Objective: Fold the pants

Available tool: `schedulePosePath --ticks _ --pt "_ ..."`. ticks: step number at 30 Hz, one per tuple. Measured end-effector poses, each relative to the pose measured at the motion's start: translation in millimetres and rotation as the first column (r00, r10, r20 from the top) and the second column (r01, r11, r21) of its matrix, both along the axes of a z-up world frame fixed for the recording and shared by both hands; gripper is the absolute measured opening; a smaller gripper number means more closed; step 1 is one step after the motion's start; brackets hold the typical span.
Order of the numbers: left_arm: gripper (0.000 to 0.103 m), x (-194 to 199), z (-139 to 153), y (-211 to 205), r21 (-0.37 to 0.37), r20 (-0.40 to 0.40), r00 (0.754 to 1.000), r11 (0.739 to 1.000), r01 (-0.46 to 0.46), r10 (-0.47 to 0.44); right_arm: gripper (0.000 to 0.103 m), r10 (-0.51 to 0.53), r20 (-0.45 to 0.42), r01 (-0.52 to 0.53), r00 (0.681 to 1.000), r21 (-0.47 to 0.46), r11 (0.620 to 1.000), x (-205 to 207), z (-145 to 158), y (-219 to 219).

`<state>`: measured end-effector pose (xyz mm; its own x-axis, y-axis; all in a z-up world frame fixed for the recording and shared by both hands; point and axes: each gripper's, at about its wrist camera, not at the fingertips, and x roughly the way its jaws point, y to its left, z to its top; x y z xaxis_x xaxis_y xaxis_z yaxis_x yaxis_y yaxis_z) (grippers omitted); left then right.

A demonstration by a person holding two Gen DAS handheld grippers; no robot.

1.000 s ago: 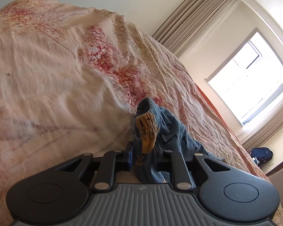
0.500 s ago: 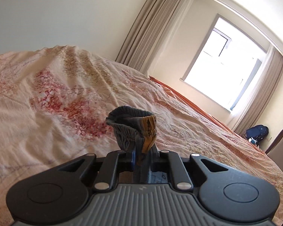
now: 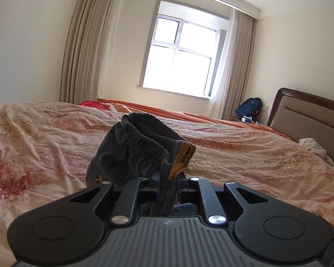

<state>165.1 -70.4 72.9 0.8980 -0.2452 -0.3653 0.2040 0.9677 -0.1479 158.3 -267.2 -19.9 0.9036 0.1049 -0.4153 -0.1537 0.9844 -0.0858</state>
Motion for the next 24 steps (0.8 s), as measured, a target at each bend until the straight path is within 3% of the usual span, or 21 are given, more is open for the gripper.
schedulePosePath --ticks 8,13,17,19,21,24 --pt "0.014 -6 -33 -74 0.108 -0.088 0.977 0.973 0.205 -0.196 0.103 -0.155 -0.025 0.155 0.988 -0.008 0.988 -32 -9 -58" --pt "0.014 -7 -66 -87 0.136 -0.181 0.959 0.961 0.242 -0.216 0.103 -0.202 -0.038 0.203 0.979 0.013 0.979 -45 -16 -75" --pt "0.017 -7 -73 -83 0.126 -0.217 0.953 0.962 0.242 -0.212 0.103 -0.227 -0.050 0.228 0.973 0.030 0.973 -51 -19 -81" --pt "0.030 -9 -71 -79 0.111 -0.216 0.952 0.963 0.245 -0.217 0.103 -0.229 -0.058 0.231 0.972 0.034 0.972 -51 -20 -81" --pt "0.080 -15 -69 -74 0.079 -0.210 0.949 0.963 0.256 -0.235 0.103 -0.229 -0.064 0.232 0.971 0.040 0.972 -51 -21 -81" --pt "0.084 -28 -65 -66 0.069 -0.171 0.956 0.965 0.254 -0.240 0.103 -0.225 -0.069 0.229 0.972 0.046 0.972 -49 -20 -79"
